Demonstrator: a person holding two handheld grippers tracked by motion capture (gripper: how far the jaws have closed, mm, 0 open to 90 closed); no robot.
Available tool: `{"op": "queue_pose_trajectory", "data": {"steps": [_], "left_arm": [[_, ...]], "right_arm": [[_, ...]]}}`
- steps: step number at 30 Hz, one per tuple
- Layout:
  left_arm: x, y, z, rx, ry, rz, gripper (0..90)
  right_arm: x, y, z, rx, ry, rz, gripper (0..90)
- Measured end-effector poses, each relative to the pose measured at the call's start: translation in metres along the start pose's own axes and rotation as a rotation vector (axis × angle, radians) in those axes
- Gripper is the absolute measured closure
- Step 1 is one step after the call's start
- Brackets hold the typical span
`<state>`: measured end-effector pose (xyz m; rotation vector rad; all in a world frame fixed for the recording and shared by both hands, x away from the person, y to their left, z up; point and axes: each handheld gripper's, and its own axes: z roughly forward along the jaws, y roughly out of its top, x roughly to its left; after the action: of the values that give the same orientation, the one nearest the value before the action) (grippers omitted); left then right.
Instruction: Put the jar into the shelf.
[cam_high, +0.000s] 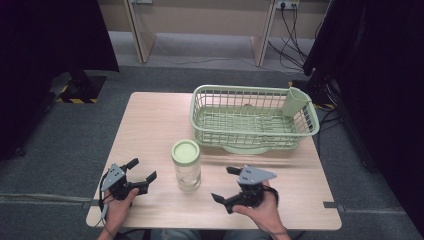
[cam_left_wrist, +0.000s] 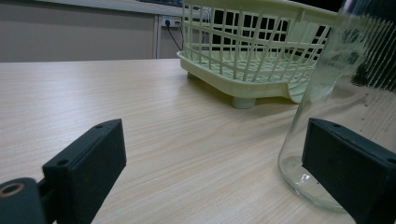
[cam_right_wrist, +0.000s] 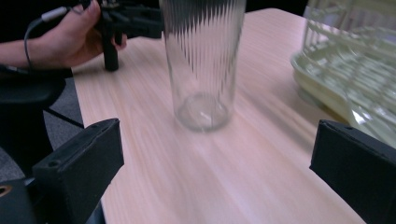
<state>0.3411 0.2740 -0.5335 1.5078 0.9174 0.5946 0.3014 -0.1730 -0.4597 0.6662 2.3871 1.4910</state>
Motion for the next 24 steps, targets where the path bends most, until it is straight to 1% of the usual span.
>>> {"op": "queue_pose_trajectory", "data": {"steps": [2, 4, 6, 8, 9, 13, 20, 24], "left_arm": [[0.000, 0.000, 0.000, 0.000, 0.003, 0.005, 5.7], [-0.001, 0.000, 0.000, 0.001, 0.002, 0.009, 5.8], [-0.001, 0.000, 0.000, 0.001, 0.001, 0.008, 5.8], [-0.001, 0.000, 0.000, 0.000, 0.001, 0.005, 5.8], [0.000, 0.000, 0.000, 0.001, 0.000, 0.004, 5.8], [-0.001, 0.000, 0.000, 0.003, -0.001, 0.007, 5.8], [0.000, 0.000, 0.000, 0.002, -0.004, 0.006, 5.8], [0.000, 0.000, 0.000, 0.001, -0.005, 0.004, 5.8]], "right_arm": [[0.000, -0.011, -0.012, 0.000, -0.014, 0.004, 2.5], [0.000, -0.019, -0.022, -0.017, -0.025, 0.019, 2.5], [0.001, -0.022, -0.027, -0.033, -0.025, 0.032, 2.5], [0.003, -0.022, -0.029, -0.033, -0.026, 0.025, 2.5], [0.004, -0.021, -0.029, -0.036, -0.029, 0.021, 2.5], [0.006, -0.010, -0.026, -0.056, -0.016, 0.008, 2.5], [0.010, 0.016, -0.012, -0.096, 0.031, -0.017, 2.5], [0.010, 0.030, -0.002, -0.105, 0.058, -0.025, 2.5]]}}
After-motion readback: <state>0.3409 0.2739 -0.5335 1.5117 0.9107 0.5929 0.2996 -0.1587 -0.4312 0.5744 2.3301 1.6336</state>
